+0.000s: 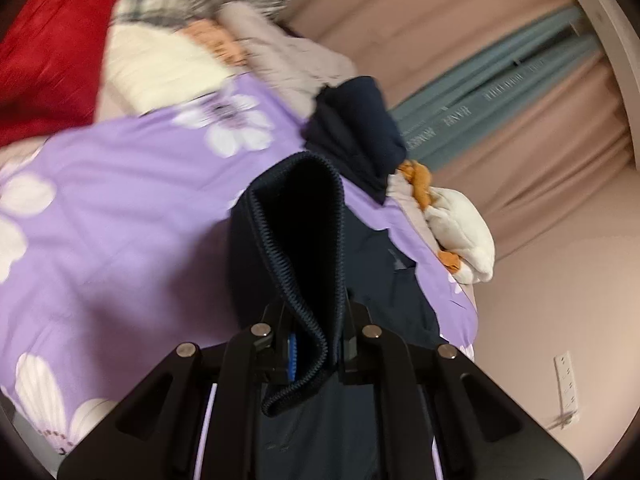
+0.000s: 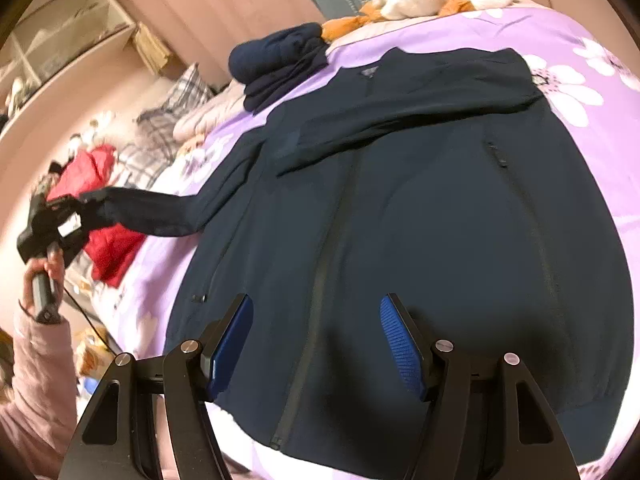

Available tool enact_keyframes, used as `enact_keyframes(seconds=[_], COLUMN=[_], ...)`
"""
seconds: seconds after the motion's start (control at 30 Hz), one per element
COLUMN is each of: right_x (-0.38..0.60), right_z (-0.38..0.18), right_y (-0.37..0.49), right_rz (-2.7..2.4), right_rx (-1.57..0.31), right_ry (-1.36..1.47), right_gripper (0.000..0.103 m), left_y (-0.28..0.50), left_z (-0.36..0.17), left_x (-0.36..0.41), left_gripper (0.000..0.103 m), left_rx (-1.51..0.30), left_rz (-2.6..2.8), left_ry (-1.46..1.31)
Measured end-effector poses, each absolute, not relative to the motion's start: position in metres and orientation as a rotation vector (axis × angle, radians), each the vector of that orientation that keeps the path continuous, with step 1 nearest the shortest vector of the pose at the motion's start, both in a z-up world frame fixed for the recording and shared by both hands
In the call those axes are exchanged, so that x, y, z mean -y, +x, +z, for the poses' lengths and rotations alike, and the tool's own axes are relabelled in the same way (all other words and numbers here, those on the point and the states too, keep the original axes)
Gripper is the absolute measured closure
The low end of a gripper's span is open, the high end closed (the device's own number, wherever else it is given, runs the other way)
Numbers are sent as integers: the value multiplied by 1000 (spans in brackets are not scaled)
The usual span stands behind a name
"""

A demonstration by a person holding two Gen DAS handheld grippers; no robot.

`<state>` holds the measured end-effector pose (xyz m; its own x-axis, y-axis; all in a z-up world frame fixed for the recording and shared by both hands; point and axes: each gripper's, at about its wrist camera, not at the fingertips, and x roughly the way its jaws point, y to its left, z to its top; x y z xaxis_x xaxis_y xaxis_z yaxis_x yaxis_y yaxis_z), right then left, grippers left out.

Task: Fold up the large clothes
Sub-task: 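Grasp the sleeve cuff with the left gripper and lay it across the jacket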

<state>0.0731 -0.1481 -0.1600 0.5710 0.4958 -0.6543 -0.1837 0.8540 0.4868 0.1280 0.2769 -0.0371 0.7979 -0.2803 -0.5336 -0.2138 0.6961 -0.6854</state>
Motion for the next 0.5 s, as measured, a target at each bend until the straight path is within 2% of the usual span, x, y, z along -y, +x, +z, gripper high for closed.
enact_keyframes(seconds=[0.27, 0.5], right_x=[197, 234], right_z=[-165, -173], right_y=[70, 62], right_rz=[372, 299], right_rx=[-825, -786], right_ry=[512, 587], right_gripper=[37, 37], left_y=[204, 278], left_z=[22, 4], left_x=[-159, -5], left_gripper=[91, 90], left_rx=[-697, -846], left_rz=[-137, -251], left_ry=[-581, -339])
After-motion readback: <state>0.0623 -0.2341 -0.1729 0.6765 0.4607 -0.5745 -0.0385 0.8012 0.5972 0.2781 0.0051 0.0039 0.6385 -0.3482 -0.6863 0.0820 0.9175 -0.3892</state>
